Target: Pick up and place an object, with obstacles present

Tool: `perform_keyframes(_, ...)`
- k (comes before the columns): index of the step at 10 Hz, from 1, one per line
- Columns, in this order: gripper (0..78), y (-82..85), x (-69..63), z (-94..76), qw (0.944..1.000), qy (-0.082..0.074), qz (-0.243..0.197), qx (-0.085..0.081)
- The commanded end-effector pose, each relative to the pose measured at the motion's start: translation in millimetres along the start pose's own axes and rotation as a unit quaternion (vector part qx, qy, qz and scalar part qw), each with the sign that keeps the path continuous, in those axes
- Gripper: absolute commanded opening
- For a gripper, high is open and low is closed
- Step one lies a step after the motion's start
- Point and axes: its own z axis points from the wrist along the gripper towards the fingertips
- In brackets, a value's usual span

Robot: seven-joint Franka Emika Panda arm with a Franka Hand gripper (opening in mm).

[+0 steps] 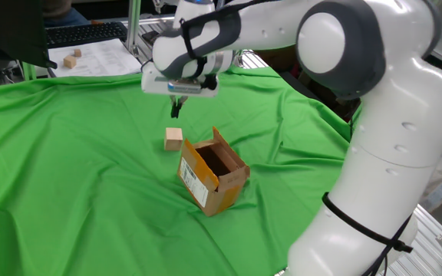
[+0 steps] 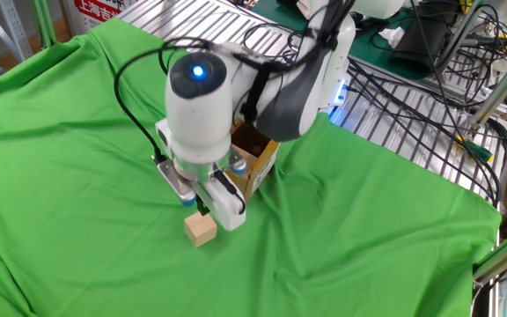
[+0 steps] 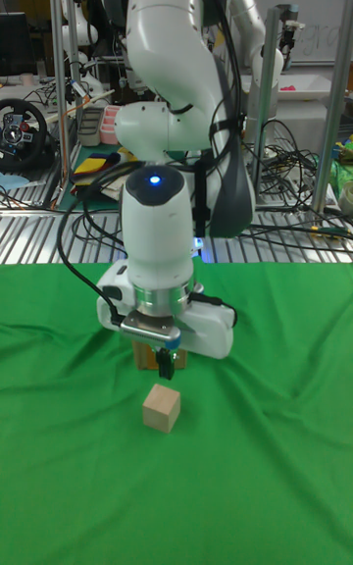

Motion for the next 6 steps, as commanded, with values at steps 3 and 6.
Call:
perform_keyframes(3, 0.0, -2.9, -2.3, 25.7, 0.9999, -0.014, -0.008, -0.006)
perform_keyframes(6, 0.0, -1.7, 1.7, 40.0, 0.9997, -0.021, -0.002, -0.009)
